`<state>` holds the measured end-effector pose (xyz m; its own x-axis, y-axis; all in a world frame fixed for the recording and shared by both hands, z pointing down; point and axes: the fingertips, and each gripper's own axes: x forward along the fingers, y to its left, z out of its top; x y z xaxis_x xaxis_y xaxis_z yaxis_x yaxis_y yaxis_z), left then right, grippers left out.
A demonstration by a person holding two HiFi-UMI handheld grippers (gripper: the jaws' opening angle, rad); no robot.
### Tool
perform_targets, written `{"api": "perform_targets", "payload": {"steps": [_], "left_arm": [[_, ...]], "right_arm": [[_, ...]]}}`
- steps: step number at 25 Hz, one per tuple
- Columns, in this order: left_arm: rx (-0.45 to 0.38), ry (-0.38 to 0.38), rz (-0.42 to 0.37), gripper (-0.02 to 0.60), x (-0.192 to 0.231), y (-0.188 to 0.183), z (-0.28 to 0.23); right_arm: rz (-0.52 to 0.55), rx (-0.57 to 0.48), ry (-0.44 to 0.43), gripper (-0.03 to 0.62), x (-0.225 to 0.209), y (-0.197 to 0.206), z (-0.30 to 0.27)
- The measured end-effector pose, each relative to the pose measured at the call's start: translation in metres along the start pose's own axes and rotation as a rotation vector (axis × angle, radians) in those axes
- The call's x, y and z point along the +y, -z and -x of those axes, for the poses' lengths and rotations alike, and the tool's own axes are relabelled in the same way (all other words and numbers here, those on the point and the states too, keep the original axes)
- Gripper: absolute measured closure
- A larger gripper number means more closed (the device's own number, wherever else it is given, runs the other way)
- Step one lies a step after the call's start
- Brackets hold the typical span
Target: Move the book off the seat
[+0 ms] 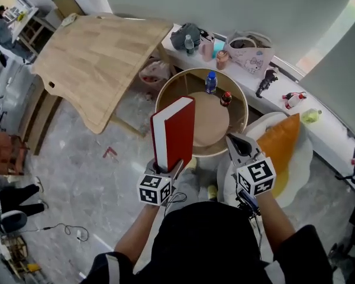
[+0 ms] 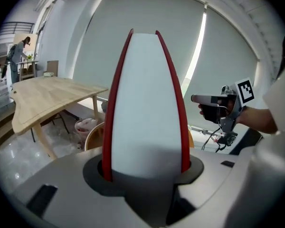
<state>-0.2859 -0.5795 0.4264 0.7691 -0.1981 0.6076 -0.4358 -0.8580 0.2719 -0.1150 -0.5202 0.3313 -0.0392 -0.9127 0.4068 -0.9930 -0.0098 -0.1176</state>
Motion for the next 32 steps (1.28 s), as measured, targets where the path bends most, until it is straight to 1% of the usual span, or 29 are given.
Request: {"api": "perform_targets", "payload": {"steps": [4, 8, 11, 15, 20, 24, 28, 32], "left_arm": [[0.057, 0.084, -0.004, 0.334, 0.023, -0.008, -0.037], [0.113, 0.171, 0.019, 0.334, 0.042, -0.011, -0.074], [0.17, 0.212, 0.027, 0.334, 0.054, -0.008, -0.098], [0.217, 0.267, 0.023, 0.334, 0.065, -0.008, -0.131], [0.307, 0.334, 0.053, 0.334, 0.07, 0.017, -0.172], [0.37, 0.355, 0.076, 0.334, 0.077, 0.039, -0.203], [0.429, 0.371, 0.107, 0.334, 0.078, 0.066, -0.226], [0.48, 0.408, 0.143, 0.334, 0.079, 0.099, -0.256]], "right_arm": [[-0.036, 0.021, 0.062, 0.586, -0.013, -0.001, -0.027], [-0.057, 0.05, 0.12, 0.586, -0.023, 0.001, -0.049], [-0.083, 0.059, 0.169, 0.586, -0.033, 0.003, -0.061], [-0.096, 0.072, 0.214, 0.586, -0.05, 0.006, -0.078], [-0.11, 0.094, 0.248, 0.586, -0.066, 0.021, -0.092], [-0.12, 0.112, 0.265, 0.586, -0.08, 0.039, -0.099], [-0.173, 0.136, 0.28, 0.586, -0.084, 0.068, -0.098], [-0.214, 0.171, 0.29, 0.586, -0.083, 0.1, -0.105]]}}
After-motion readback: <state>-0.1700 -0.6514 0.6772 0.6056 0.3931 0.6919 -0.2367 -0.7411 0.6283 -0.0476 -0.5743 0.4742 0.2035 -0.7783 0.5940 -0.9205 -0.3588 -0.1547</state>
